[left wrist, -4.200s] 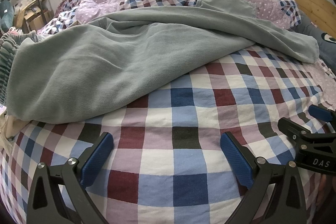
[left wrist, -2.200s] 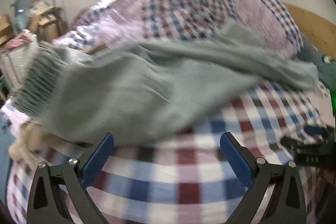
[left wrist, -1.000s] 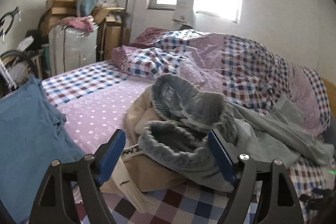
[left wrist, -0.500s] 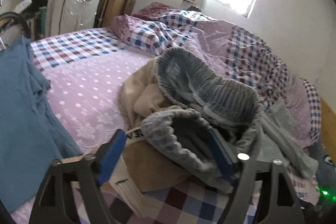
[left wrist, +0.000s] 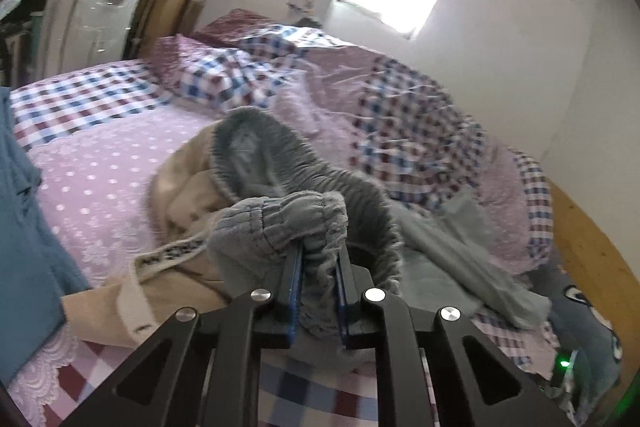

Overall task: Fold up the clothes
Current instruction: 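Grasp the elastic cuff of the grey-green pants with the left gripper, then lift the grey-green pants cuff upward with the left gripper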

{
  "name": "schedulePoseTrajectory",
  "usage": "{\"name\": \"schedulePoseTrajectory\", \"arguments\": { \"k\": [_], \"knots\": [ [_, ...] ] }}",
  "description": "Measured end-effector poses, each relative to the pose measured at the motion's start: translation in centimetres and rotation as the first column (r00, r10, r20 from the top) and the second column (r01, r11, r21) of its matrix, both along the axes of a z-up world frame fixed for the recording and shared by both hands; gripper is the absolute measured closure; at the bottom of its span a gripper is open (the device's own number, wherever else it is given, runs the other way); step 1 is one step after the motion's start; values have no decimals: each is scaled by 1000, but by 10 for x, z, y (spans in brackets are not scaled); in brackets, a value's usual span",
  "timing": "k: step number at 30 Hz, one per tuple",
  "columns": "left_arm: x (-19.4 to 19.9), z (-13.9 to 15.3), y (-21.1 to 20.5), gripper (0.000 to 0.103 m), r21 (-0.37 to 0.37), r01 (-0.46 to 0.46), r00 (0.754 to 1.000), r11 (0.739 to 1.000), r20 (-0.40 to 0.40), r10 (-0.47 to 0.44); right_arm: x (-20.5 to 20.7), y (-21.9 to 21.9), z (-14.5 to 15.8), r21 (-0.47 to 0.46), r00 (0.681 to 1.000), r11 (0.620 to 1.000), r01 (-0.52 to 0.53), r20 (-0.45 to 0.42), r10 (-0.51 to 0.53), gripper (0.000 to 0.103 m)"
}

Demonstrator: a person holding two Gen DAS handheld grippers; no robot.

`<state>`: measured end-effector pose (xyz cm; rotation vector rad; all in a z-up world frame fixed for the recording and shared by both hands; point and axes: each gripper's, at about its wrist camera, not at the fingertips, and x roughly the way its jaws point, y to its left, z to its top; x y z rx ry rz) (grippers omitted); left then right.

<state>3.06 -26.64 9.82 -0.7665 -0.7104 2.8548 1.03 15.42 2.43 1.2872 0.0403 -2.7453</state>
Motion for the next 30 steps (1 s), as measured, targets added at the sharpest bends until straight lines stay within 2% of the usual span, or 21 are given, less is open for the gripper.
{"name": "schedulePoseTrajectory", "arguments": {
  "k": [3, 7, 10, 12, 14, 16, 17, 19, 22, 25, 30],
  "knots": [
    [3, 8, 3, 91, 67, 71, 997, 995, -35, -69, 1, 0, 1, 1, 1000, 1000, -1, -6, 1, 0],
    [11, 21, 8, 91, 149, 161, 985, 976, -93, -148, 1, 0, 1, 0, 1000, 1000, -1, -7, 1, 0],
    [21, 34, 13, 91, 171, 227, 964, 959, -181, -196, 1, 0, 1, 1, 1000, 1000, -1, -10, 1, 0],
    [25, 36, 11, 90, 185, 234, 959, 954, -208, -194, 1, 0, 2, 2, 1000, 1000, 0, -13, 0, 0],
    [26, 32, 5, 88, 191, 179, 972, 965, -184, -144, 1, -1, 2, 3, 1000, 1000, 1, -14, -1, 0],
    [23, 19, -10, 76, 182, 43, 996, 982, -86, -27, 1, -1, 2, 5, 1000, 1000, 1, -14, -1, 0],
    [21, 12, -17, 72, 172, -26, 999, 985, -37, 33, 1, -1, 2, 6, 1000, 1000, 1, -14, -1, 0],
    [18, -1, -32, 47, 142, -160, 986, 977, 57, 153, 0, -1, 2, 7, 1000, 1000, 1, -12, -1, 0],
    [17, -15, -49, 28, 130, -252, 963, 959, 134, 235, 0, -1, 1, 10, 1000, 1000, 0, -7, 0, 0],
    [15, -28, -57, 20, 109, -302, 944, 947, 171, 282, -1, -1, 0, 15, 1000, 1000, -2, 1, 2, 0],
    [20, -20, -59, 19, 67, -300, 947, 952, 138, 289, -3, -2, -2, 15, 1000, 1000, -1, 8, 1, 0]
  ]
}}
